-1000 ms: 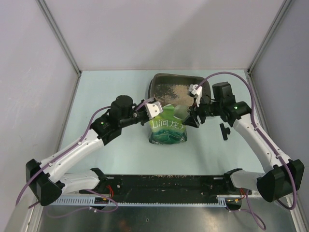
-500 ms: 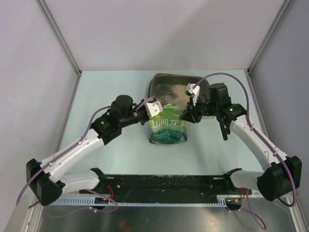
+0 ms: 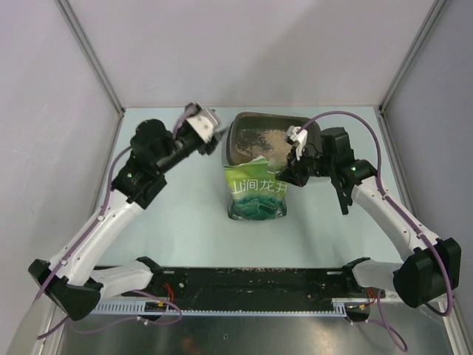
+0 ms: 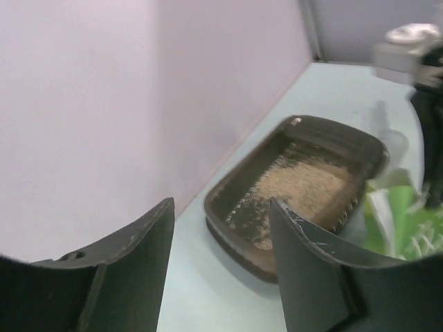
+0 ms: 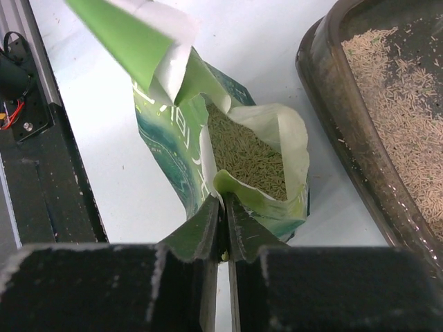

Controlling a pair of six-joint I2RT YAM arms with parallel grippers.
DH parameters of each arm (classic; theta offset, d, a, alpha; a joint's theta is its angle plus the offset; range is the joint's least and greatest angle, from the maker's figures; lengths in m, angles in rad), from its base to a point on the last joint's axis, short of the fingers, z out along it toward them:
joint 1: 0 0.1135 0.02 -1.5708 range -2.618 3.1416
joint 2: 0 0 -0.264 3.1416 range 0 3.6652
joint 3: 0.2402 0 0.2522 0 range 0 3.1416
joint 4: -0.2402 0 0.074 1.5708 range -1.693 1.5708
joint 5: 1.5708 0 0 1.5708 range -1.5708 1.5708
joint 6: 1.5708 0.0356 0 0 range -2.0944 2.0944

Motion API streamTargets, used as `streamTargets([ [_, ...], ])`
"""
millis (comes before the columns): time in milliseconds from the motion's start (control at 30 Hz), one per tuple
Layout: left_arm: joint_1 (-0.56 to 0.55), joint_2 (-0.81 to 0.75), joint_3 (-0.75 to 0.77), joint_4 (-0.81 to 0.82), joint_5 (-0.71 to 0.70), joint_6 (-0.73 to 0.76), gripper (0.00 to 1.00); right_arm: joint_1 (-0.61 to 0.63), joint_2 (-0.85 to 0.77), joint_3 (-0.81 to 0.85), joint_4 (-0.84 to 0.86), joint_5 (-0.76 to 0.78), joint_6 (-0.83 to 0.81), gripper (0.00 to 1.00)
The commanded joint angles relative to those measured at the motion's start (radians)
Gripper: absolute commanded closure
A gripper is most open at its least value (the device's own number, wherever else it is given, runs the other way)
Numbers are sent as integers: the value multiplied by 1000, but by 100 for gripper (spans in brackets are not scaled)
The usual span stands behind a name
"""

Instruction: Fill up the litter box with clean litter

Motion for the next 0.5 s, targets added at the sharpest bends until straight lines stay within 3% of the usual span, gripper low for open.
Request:
streamTargets([
  [0, 149, 128, 63, 48, 75, -200, 44, -18, -11, -5, 63, 9, 19, 90],
  [33, 171, 170, 72, 50, 111, -228, 55, -20, -9, -5, 65, 11, 19, 91],
  [100, 196, 324, 124, 50, 204, -274, 66, -28, -6, -5, 72, 13, 24, 91],
  [167, 204, 441, 217, 50, 313, -323, 86, -29, -4, -5, 77, 14, 24, 91],
  [233, 202, 595, 292, 51, 413, -340, 98, -32, -1, -5, 84, 20, 19, 92],
  [367, 182, 760, 452, 51, 546, -375, 100, -38, -3, -5, 104, 29, 24, 92],
  [467, 155, 799, 454, 51, 610, -368, 100, -43, -9, -5, 95, 37, 19, 92],
])
